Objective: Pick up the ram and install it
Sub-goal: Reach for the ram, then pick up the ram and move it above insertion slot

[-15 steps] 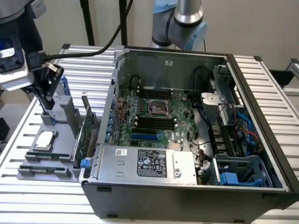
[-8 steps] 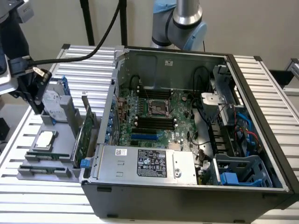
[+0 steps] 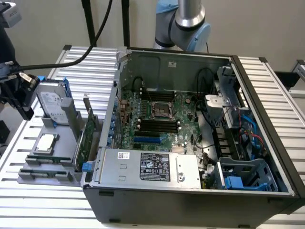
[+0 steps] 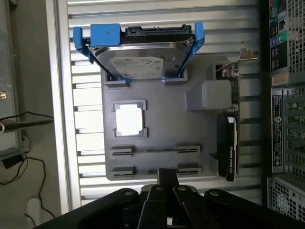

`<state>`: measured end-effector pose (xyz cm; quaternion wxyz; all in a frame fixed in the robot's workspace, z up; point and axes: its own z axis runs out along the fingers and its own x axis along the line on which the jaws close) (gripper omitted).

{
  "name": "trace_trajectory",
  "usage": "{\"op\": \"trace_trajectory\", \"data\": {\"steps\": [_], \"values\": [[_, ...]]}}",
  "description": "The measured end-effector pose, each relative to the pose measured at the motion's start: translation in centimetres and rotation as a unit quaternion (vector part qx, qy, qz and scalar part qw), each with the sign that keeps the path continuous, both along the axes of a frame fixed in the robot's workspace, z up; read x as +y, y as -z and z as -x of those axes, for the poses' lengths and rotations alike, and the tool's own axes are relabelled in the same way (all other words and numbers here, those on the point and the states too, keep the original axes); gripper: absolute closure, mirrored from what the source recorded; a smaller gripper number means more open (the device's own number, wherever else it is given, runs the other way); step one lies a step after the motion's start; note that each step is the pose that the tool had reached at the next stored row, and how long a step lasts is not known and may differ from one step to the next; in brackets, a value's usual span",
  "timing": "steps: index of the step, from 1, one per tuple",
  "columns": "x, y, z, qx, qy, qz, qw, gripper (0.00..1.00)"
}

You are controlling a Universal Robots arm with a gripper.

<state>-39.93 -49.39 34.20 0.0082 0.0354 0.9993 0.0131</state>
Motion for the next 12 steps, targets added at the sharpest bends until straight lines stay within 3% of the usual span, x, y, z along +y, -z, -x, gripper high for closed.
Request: {"op": "trace_trajectory", "data": {"steps": [6,12], "values": [[-0.78,0.24,0.03,0.0005,0.000,0.0029,1.0000,1.00],[-0.80,0.28,0.05,0.0006,0.000,0.0032,1.0000,1.00]]}}
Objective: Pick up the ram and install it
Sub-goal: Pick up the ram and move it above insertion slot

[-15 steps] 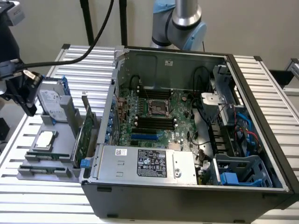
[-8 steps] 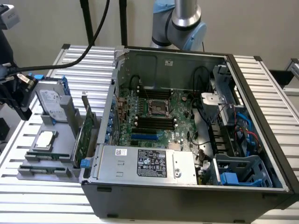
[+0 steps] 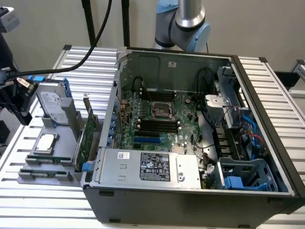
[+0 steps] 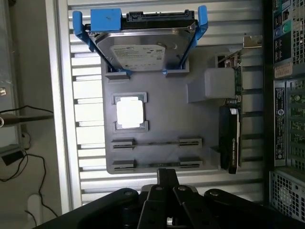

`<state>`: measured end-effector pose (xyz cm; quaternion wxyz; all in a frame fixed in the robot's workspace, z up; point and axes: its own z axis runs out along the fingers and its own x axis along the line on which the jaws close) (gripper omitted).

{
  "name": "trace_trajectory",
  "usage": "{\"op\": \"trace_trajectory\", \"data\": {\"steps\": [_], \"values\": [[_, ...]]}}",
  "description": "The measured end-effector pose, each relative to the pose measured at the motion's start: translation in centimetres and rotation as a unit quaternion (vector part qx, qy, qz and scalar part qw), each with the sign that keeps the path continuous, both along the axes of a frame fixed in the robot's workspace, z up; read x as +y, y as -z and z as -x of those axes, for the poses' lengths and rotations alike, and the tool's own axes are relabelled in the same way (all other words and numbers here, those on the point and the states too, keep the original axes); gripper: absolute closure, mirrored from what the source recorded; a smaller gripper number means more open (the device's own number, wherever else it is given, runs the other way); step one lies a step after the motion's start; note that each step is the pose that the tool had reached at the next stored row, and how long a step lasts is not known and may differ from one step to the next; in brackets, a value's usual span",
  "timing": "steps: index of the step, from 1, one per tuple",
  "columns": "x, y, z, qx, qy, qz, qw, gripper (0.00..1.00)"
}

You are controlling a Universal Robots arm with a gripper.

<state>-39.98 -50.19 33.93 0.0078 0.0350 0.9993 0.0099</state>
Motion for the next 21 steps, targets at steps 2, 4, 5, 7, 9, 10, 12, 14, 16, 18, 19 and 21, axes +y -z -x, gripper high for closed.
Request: {"op": "trace_trajectory", "data": {"steps": [2,4,5,7,9,10,12,14,16,18,19,21], "values": [[0.00,0.00,0.00,0.0000,0.000,0.0000,1.0000,1.00],[0.00,0.00,0.00,0.0000,0.000,0.0000,1.0000,1.00],[0.00,0.00,0.00,0.0000,0.000,0.0000,1.0000,1.00],[0.00,0.00,0.00,0.0000,0.000,0.0000,1.0000,1.00],[0.00,0.00,0.00,0.0000,0.000,0.0000,1.0000,1.00],[0.00,0.00,0.00,0.0000,0.000,0.0000,1.0000,1.00],[0.00,0.01,0.08,0.0001,0.000,0.0000,1.0000,1.00],[0.00,0.03,0.08,0.0000,-0.012,0.0001,0.9999,1.00],[0.00,0.04,0.08,0.0001,-0.030,0.0003,0.9996,1.00],[0.00,0.07,0.08,0.0005,-0.048,0.0005,0.9988,1.00],[0.00,0.09,0.08,0.0013,-0.058,0.0008,0.9983,1.00],[0.00,0.15,0.08,0.0035,-0.075,0.0016,0.9971,1.00]]}}
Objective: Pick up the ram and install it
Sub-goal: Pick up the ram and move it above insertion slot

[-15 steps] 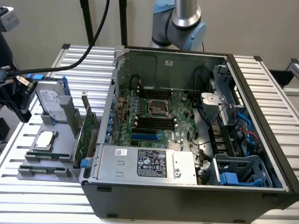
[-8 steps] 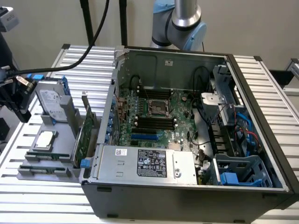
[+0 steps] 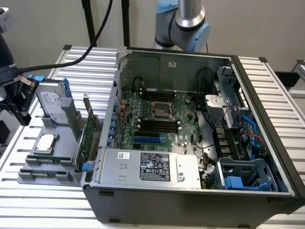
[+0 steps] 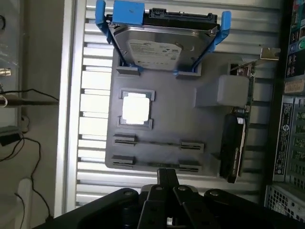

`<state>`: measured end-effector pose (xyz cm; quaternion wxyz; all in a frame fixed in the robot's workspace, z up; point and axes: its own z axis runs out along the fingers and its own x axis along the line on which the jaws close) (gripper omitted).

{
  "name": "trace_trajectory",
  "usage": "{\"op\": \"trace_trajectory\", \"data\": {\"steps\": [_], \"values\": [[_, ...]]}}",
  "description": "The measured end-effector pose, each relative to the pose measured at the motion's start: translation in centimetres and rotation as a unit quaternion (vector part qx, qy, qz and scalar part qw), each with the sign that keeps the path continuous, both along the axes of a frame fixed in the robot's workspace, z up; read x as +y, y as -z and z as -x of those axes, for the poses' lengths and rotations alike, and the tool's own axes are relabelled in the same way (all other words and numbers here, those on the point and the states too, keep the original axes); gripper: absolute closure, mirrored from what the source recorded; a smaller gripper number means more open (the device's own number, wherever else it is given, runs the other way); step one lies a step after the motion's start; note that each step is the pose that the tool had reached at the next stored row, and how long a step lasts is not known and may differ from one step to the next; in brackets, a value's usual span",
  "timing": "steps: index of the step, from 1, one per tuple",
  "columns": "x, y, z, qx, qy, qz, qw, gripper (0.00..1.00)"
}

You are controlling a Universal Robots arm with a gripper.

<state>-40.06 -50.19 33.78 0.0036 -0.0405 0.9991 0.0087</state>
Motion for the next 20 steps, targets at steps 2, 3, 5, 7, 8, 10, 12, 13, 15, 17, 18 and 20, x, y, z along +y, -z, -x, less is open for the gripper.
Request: {"op": "trace_trajectory", "data": {"steps": [2,3,5,7,8,10,12,13,15,17,18,20], "values": [[0.00,0.04,0.00,0.0022,-0.018,0.0009,0.9998,1.00],[0.00,0.06,0.00,0.0033,-0.027,0.0014,0.9996,1.00],[0.00,0.11,0.00,0.0056,-0.044,0.0023,0.9990,1.00],[0.00,0.16,0.00,0.0079,-0.062,0.0033,0.9980,1.00],[0.00,0.19,0.00,0.0091,-0.072,0.0038,0.9974,1.00],[0.00,0.23,0.00,0.0114,-0.089,0.0047,0.9959,1.00],[0.00,0.28,0.00,0.0136,-0.106,0.0057,0.9942,1.00],[0.00,0.30,0.00,0.0147,-0.115,0.0063,0.9932,1.00],[0.00,0.34,0.00,0.0168,-0.132,0.0074,0.9911,1.00],[0.00,0.38,0.00,0.0190,-0.150,0.0086,0.9885,1.00],[0.00,0.41,0.00,0.0201,-0.158,0.0092,0.9871,1.00],[0.00,0.45,-0.01,0.0222,-0.175,0.0104,0.9842,1.00]]}}
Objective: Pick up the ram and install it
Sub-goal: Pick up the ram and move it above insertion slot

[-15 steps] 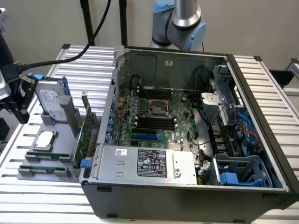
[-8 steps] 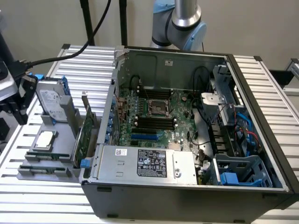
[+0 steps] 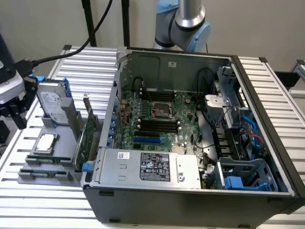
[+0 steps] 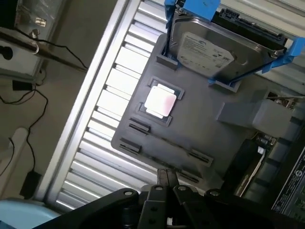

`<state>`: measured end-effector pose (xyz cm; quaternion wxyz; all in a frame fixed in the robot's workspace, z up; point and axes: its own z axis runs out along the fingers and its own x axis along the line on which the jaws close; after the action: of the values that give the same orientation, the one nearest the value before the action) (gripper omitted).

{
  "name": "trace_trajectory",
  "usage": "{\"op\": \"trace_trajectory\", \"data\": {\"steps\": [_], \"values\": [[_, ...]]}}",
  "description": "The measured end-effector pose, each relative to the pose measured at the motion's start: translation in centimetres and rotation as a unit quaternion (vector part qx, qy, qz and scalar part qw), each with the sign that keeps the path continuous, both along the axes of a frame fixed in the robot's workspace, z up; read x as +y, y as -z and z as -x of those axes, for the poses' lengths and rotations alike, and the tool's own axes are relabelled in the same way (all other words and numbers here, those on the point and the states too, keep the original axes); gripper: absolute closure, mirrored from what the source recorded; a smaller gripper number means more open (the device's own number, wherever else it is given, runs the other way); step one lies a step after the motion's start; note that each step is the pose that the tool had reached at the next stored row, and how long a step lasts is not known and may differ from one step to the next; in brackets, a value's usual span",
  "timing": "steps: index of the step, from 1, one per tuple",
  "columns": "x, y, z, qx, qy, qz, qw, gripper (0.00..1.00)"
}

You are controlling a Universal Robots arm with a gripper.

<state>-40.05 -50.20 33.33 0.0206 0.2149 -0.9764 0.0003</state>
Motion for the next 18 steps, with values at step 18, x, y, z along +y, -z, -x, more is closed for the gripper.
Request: {"op": "trace_trajectory", "data": {"steps": [18], "values": [[0.00,0.79,0.00,0.0072,-0.162,0.0028,0.9868,1.00]]}}
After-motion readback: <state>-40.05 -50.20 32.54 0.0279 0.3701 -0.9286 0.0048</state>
